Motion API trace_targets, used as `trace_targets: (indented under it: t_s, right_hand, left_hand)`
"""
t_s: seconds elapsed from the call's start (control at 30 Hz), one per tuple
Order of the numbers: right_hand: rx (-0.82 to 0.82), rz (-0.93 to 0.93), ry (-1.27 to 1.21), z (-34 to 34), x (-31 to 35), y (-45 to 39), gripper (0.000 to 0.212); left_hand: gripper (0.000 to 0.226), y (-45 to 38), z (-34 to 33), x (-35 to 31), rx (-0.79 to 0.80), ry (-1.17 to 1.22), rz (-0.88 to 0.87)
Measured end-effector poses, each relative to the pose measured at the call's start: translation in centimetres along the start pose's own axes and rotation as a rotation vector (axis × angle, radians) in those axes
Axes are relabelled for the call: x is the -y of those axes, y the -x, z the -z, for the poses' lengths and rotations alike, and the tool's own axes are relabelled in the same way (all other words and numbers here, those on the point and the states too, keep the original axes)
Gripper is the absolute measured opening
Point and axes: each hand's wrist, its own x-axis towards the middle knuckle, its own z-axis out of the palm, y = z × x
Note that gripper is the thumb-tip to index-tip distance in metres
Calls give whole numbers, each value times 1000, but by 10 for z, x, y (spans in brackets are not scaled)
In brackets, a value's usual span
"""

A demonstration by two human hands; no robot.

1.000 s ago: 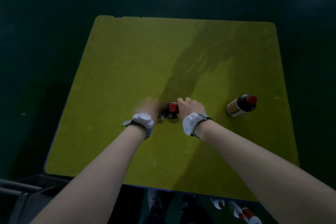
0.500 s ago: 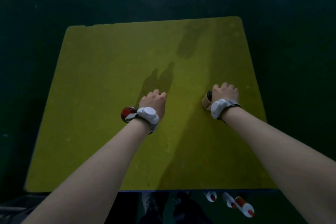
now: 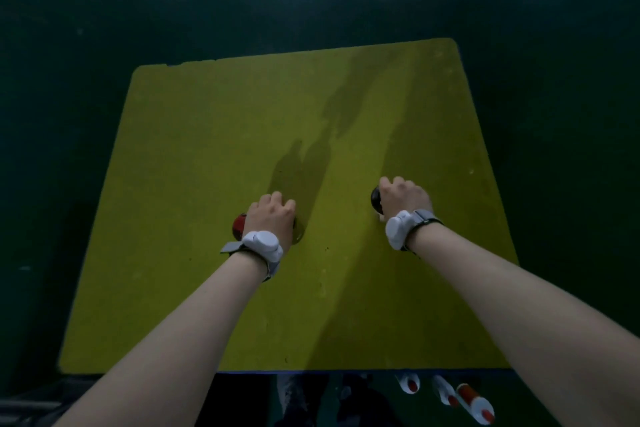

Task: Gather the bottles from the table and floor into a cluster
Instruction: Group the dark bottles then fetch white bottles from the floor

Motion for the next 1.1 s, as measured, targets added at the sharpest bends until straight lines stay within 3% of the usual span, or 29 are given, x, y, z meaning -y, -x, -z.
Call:
trace_targets:
  t_s: [0.47,0.8,1.1]
  right_hand:
    - [70,270,-32,6,133,-6,13]
    - [109,253,0,16,135,2,19]
    - [45,220,-39,40,122,35,19]
  left_hand:
    - [37,42,-19,53,38,77,128]
    - [39,70,-11,60,98,127,192]
    - [35,102,20,44,83,109,177]
